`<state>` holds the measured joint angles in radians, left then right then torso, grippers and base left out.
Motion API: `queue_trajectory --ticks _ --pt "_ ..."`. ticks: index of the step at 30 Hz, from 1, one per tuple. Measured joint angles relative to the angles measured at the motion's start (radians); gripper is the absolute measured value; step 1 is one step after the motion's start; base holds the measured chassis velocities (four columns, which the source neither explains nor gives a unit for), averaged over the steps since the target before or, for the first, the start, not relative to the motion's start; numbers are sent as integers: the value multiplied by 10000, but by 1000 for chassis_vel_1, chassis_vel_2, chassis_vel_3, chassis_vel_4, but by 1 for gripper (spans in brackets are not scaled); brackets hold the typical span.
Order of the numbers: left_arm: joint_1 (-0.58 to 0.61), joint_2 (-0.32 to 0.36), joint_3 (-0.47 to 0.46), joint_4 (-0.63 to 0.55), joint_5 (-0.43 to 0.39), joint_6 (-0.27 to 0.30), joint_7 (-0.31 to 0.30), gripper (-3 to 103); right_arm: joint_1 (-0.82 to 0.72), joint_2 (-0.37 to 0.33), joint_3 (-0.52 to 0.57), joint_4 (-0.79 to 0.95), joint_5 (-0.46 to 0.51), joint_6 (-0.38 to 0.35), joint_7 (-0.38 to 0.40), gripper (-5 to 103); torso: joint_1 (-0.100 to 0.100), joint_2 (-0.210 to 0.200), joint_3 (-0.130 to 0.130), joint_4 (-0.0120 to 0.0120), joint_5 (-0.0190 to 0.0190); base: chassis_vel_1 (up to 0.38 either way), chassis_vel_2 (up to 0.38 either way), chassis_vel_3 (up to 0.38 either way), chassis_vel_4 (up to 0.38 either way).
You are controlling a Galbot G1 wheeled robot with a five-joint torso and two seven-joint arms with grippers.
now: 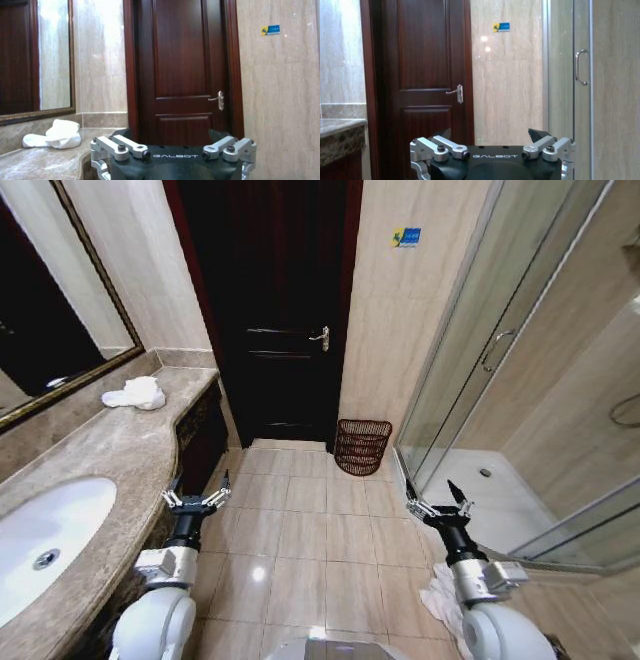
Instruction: Discard the used towel into the hamper.
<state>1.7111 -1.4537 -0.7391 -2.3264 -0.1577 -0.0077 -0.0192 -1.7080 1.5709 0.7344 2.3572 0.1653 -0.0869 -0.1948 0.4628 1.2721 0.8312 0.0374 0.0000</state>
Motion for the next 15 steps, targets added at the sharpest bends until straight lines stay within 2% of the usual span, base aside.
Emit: queue_trajectory --ticks 5,15 --pt "36 29 -127 75 -78 -75 10 100 -157 143 -61 -64 -82 330 -63 100 0 0 0 1 0 0 0 0 0" --pt "18 27 -118 168 -195 -143 56 100 -52 128 -44 -349 -165 360 -61 100 0 0 0 0 0 0 0 0 0"
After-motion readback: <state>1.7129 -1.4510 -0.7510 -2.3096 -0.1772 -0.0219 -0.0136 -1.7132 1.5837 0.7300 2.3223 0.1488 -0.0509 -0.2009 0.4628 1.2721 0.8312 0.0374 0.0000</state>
